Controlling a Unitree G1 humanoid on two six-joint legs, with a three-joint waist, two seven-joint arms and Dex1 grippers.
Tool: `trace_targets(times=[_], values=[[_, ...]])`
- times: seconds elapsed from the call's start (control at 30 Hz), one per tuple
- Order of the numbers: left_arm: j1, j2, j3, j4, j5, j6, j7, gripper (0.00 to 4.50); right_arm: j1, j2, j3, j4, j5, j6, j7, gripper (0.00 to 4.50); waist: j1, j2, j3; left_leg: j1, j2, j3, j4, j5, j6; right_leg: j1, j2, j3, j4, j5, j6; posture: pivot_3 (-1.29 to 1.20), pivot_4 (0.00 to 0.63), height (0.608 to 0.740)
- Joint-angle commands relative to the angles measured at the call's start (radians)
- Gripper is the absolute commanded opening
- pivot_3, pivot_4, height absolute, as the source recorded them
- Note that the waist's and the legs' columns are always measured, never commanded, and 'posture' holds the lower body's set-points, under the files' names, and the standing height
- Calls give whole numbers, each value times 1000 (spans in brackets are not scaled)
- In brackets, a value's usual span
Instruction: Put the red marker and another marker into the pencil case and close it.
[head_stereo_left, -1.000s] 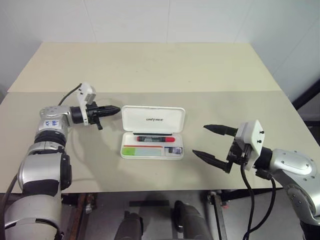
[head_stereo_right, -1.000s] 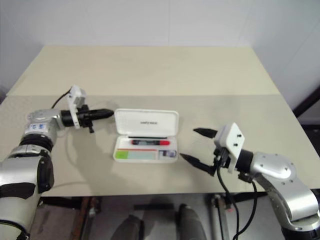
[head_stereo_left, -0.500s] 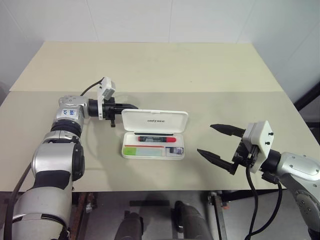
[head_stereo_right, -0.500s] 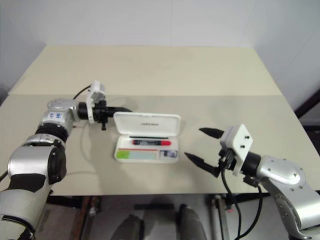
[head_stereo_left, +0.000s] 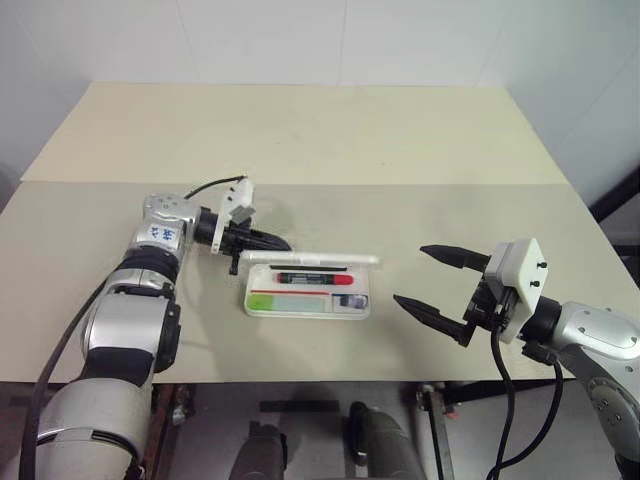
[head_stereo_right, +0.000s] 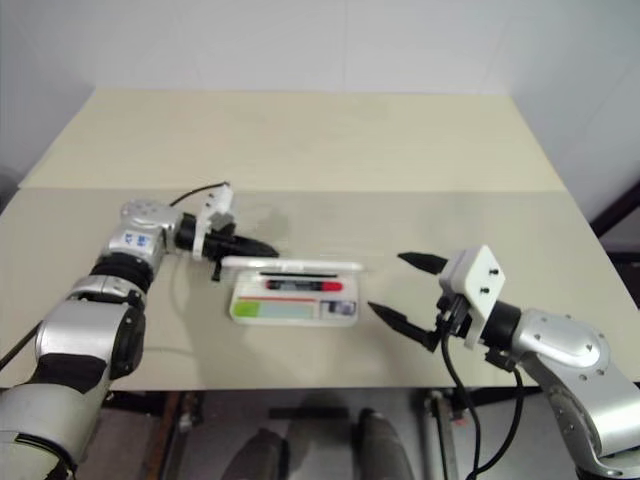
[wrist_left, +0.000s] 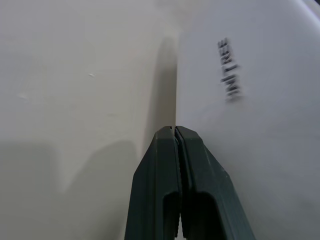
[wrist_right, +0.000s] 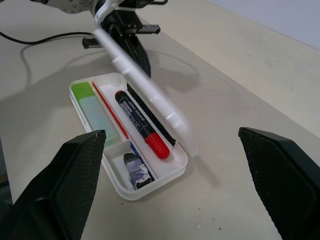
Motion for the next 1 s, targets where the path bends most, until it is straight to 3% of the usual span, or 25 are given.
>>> trace_targets(times=[0.03,0.43,1.0], values=[[38,3,-29,-99,-30,10,-112,52,-12,-4,-4,-20,1,-16,-8,4500,1,0,0,0,0,0,0,0,0,0,0,0,0,0,0,0,150,740],[213,28,-119,-389,-77,99,-88,52,-30,0,4,2,-5,-25,-9,4500,3,0,0,1,0,0,0,0,0,1,0,1,0,0,0,0,150,740],[290,51,-185,-497,-60,108,-61,52,134,-8,-2,-59,48,-72,78,4500,1,0,0,11,1,-1,0,-1,2,16,1,1,-5,-3,-6,0,150,740]])
